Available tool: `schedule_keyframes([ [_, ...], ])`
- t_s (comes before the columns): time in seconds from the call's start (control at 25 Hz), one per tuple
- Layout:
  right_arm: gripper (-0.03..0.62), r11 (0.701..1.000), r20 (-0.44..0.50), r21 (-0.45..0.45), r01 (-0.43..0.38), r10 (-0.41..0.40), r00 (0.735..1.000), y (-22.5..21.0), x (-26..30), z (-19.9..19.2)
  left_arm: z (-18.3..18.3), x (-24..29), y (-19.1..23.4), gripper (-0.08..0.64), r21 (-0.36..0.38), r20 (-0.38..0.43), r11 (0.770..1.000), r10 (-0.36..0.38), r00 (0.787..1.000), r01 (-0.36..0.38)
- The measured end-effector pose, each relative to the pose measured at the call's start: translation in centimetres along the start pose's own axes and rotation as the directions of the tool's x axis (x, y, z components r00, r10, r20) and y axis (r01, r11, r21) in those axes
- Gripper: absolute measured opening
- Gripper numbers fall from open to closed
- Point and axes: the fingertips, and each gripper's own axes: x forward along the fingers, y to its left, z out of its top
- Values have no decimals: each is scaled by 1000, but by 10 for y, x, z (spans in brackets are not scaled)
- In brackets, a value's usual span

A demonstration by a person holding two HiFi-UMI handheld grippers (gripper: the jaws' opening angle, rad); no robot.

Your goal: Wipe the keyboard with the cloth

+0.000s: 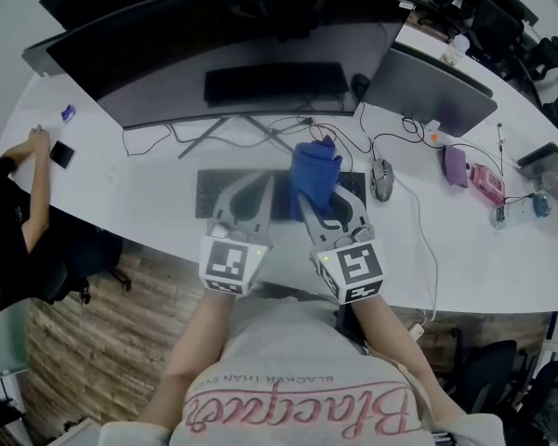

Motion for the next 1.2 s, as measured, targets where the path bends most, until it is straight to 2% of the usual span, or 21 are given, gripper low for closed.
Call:
schedule_keyframes([
  [0.32,100,999,42,-31,-17,18,999,14,5,6,7,-3,-6,6,10,58,1000,-29,998,29],
  [0.8,100,998,67,-58,-41,45,997,23,-1,9,8,-3,-13,6,3,73,999,-34,997,34],
  [1.2,98,998,89,-57,-18,23,996,16,-5,12,10,-3,-15,6,-14,77,999,-34,996,35],
])
